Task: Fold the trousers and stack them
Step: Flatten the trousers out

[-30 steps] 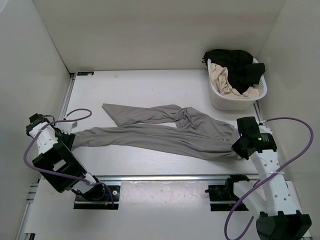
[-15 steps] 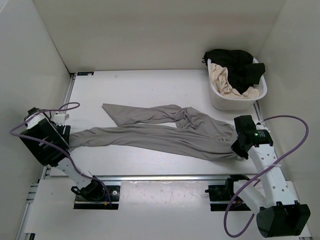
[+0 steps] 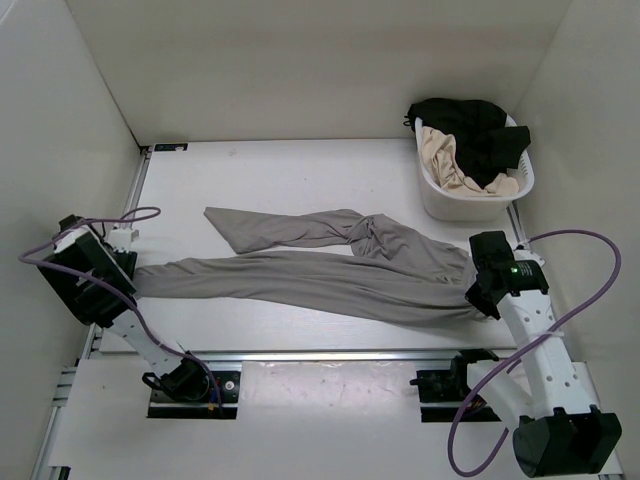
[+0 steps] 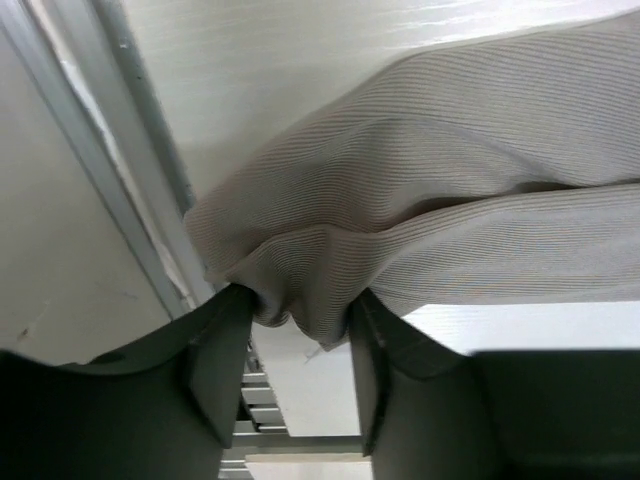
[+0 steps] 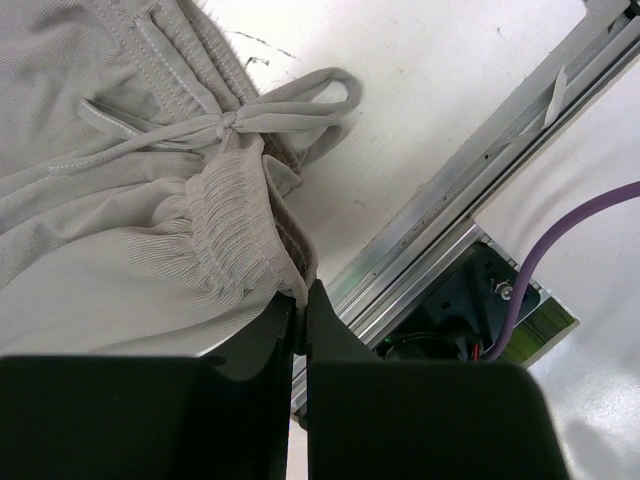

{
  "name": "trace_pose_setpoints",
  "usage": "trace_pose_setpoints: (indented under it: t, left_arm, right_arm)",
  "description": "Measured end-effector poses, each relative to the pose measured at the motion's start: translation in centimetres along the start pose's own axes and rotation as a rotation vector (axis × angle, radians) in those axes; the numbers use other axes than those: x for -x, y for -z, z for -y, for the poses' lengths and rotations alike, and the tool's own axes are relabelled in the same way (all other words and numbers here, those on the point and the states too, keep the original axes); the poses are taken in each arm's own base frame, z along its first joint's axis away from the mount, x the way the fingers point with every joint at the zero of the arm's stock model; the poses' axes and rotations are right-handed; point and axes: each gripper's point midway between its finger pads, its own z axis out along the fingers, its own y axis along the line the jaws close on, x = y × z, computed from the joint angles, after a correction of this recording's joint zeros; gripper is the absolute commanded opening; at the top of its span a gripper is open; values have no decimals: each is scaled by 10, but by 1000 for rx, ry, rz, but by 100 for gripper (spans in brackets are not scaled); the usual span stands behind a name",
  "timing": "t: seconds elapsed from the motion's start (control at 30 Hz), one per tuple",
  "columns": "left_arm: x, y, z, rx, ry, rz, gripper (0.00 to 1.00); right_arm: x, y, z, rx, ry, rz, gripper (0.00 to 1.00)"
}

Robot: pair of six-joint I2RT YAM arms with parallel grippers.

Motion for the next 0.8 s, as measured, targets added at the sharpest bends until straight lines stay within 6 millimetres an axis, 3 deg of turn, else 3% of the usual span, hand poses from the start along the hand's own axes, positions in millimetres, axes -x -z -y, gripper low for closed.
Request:
trace_pose_setpoints:
  t: [0.1, 0.17, 0.2, 0.47, 0.7, 0.8]
  left_arm:
    - [1, 1, -3, 15, -13, 1, 60]
    - [1, 2, -5, 17, -25, 1, 76]
    - [2, 3, -6, 19, -30, 4, 78]
    - [15, 22, -24, 47, -18, 51, 76]
    - [12, 21, -16, 9, -17, 46, 73]
    - [11, 14, -1, -38, -32, 43, 73]
  right_arm:
    - [3, 2, 1, 2, -1, 11, 0]
    - [4, 3, 2, 0, -1, 19, 0]
    - [5, 3, 2, -3, 2, 21, 0]
    - [25, 22, 21, -73, 25, 91, 0]
    - [40, 30, 26, -115, 41, 130, 0]
    - [40, 29, 26, -121, 53, 126, 0]
